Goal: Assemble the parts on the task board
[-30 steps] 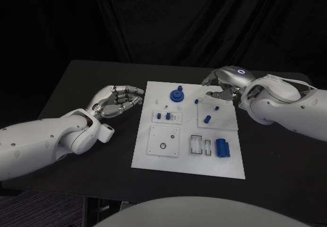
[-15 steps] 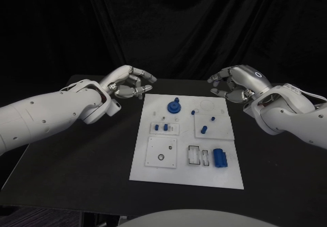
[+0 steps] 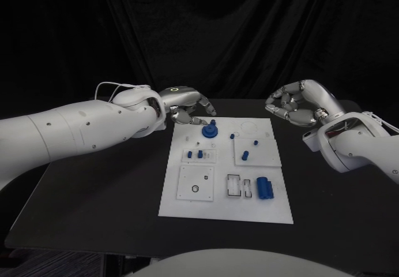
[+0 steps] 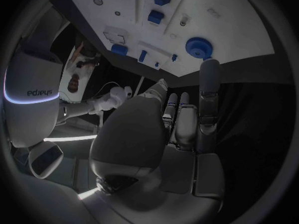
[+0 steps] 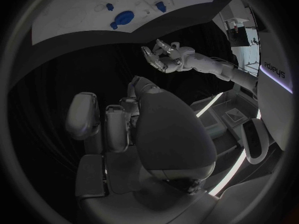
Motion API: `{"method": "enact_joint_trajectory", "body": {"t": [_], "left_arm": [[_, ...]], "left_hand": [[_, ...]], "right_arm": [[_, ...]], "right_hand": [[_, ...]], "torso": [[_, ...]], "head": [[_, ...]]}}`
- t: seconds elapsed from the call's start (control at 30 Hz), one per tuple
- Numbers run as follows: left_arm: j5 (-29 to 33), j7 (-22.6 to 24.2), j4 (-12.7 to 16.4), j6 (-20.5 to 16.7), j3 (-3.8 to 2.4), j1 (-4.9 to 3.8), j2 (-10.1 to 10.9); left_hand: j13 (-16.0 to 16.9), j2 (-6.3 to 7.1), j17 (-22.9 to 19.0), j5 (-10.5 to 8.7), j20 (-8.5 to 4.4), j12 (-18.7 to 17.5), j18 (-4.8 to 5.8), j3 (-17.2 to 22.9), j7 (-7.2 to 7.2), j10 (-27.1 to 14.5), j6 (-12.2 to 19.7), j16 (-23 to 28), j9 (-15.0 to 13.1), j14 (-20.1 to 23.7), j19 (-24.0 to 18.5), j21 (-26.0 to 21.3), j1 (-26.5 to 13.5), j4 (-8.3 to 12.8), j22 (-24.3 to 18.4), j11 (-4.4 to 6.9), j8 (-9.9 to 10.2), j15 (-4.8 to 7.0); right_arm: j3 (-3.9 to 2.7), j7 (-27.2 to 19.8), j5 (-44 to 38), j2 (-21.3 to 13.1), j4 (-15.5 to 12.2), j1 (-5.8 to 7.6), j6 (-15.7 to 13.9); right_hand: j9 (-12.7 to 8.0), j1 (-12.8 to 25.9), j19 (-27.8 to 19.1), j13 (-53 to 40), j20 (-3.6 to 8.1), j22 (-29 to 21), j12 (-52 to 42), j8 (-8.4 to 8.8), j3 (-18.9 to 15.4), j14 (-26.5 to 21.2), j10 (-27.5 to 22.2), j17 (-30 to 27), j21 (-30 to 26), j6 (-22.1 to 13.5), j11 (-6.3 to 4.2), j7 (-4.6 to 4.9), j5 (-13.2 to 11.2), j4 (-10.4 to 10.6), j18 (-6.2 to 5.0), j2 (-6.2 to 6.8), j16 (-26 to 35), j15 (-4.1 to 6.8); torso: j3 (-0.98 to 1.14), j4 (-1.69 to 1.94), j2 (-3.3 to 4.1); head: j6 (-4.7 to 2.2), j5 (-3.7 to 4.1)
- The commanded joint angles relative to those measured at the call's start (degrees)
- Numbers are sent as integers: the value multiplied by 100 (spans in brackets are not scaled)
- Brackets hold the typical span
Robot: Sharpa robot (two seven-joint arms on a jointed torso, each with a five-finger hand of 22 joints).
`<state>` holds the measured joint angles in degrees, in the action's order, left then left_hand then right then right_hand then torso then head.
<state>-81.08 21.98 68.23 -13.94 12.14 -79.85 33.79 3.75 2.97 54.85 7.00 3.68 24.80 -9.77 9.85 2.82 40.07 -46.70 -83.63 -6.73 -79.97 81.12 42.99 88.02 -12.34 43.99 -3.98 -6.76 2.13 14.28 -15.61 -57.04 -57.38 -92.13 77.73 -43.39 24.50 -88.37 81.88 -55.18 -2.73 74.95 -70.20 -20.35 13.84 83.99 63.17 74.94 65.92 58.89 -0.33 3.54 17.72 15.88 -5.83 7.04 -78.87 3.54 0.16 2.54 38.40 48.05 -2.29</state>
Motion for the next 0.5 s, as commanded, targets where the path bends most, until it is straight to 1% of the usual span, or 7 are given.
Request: {"method": "enact_joint_trajectory", "body": {"t": [0.03, 0.07, 0.13, 0.2, 0.27, 0.33, 0.5], "left_arm": [[-1350, -588, -29, 212, -7, -24, -170], [-1450, -627, -48, 208, -7, -24, -223], [-1631, -695, -96, 175, -7, -25, -339], [-1747, -738, -141, 123, -8, -26, -437], [-1820, -766, -181, 71, -8, -26, -522], [-1873, -795, -243, 57, -8, -26, -631], [-2087, -841, -420, 97, -8, -24, -861]], "left_hand": [[-5, 58, 91, 46, -3, -91, 117, -2, -52, 26, -12, -19, 10, -60, 21, 287, 38, 92, 286, 38, 42, 6], [-5, 68, 92, 48, -14, -159, 122, -4, -64, 54, -18, -10, 15, -69, -17, 404, 38, 147, 414, 63, 66, 21], [-5, 79, 84, 48, -21, -212, 121, -3, -77, 58, -21, 0, 18, -70, -53, 461, 47, 194, 481, 81, 83, 37], [-3, 89, 61, 47, -29, -259, 108, 3, -102, 65, -28, 14, 19, -63, -106, 458, 63, 247, 495, 96, 97, 45], [-1, 90, 39, 48, -32, -283, 100, 9, -114, 73, -37, 26, 19, -53, -146, 438, 70, 276, 490, 99, 102, 48], [0, 92, 33, 47, -32, -300, 90, 12, -118, 77, -44, 31, 18, -48, -180, 399, 74, 297, 463, 100, 105, 48], [19, 86, 26, -60, -29, -343, 66, -18, -129, 122, -46, 47, 18, -21, -310, 296, -18, 314, 415, 98, 133, 44]], "right_arm": [[-5, -352, 752, -66, -66, -58, -109], [-5, -361, 782, -83, -80, -74, -111], [-5, -391, 862, -114, -108, -102, -117], [-5, -420, 981, -130, -135, -122, -117], [-5, -452, 1157, -140, -163, -134, -100], [-5, -493, 1431, -159, -203, -146, -56], [-5, -586, 1886, -200, -273, -177, 8]], "right_hand": [[48, -9, -2, -46, 28, 874, -42, -65, -1, 157, 14, 150, 31, -57, 0, 2, -33, 27, 107, -33, -22, 32], [61, -2, -1, -64, 28, 873, -57, -86, -5, 158, 22, 151, 30, -89, 2, 6, -34, 38, 107, -35, -22, 31], [67, 1, 2, -66, 28, 875, -62, -96, -6, 159, 23, 151, 36, -98, 3, 6, -36, 42, 109, -36, -22, 31], [73, 6, 2, -88, 28, 874, -77, -107, -10, 161, 39, 156, 33, -107, 3, 6, -38, 46, 108, -35, -26, 31], [78, 6, 4, -98, 28, 876, -85, -115, -10, 161, 48, 154, 39, -112, 2, 6, -36, 46, 109, -35, -24, 31], [96, 3, 4, -166, 29, 874, -133, -148, -11, 163, 103, 156, 31, -127, -1, 1, -20, 46, 108, -37, -25, 33], [167, 11, 15, -410, 39, 877, -317, -284, -16, 170, 289, 164, 40, -176, -19, -22, 52, 50, 109, -52, -29, 47]], "torso": [[137, -150, -122], [148, -161, -131], [188, -203, -158], [207, -224, -168], [245, -272, -188], [253, -285, -192], [285, -348, -206]], "head": [[93, -28], [102, -15], [145, -26], [172, -12], [195, -20], [195, -1], [195, -10]]}}
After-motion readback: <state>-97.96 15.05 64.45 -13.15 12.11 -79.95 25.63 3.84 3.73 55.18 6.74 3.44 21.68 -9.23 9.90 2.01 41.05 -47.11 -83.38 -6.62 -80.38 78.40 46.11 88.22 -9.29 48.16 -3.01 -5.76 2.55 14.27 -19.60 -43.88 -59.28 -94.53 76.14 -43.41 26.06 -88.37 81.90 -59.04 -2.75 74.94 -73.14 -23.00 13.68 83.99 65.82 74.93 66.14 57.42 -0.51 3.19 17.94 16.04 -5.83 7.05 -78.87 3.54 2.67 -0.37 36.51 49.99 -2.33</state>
